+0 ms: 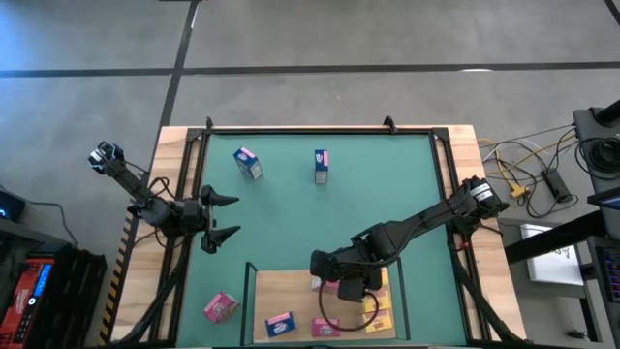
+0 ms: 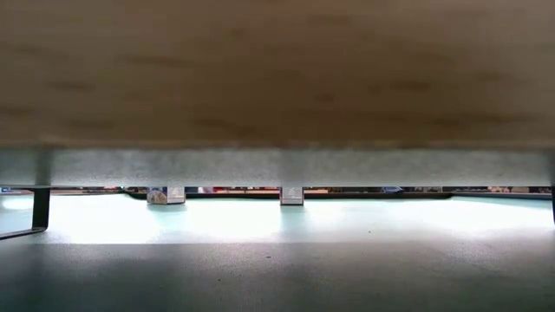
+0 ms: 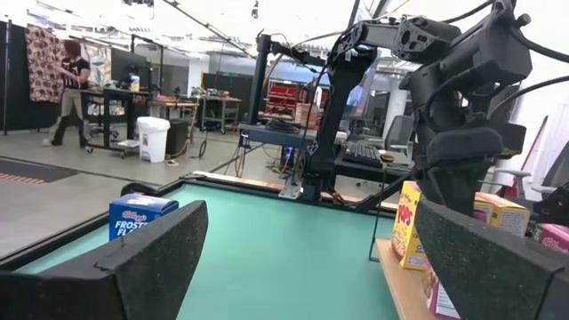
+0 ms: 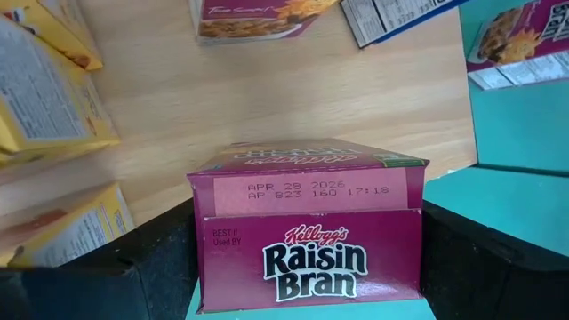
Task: Stack cereal on shelf
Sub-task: Put the right violet cereal box on the shelf aligned with the other violet cereal box
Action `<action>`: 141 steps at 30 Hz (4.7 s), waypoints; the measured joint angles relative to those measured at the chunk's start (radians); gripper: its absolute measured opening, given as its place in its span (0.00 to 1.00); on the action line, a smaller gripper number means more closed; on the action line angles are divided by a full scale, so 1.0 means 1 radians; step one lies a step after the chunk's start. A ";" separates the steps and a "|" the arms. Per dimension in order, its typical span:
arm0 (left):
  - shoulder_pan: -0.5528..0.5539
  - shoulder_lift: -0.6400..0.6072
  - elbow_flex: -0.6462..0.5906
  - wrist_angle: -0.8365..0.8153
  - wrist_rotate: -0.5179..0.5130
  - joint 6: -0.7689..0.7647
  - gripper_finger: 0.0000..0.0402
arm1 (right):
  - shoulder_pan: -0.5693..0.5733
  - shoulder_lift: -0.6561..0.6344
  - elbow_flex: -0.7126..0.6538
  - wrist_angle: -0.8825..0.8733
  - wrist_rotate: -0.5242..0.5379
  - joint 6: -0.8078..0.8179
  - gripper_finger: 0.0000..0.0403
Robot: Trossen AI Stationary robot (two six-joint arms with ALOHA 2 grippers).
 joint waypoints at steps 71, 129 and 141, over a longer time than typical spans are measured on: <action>0.000 0.003 0.000 0.000 0.000 0.000 0.96 | -0.002 -0.182 0.044 -0.184 0.500 0.768 0.85; 0.000 0.027 0.000 -0.001 0.000 0.000 0.96 | -0.024 -0.075 -0.070 0.019 0.550 1.293 0.84; 0.000 0.029 0.000 0.000 0.000 0.000 0.96 | -0.011 -0.038 -0.070 0.069 0.488 1.334 0.81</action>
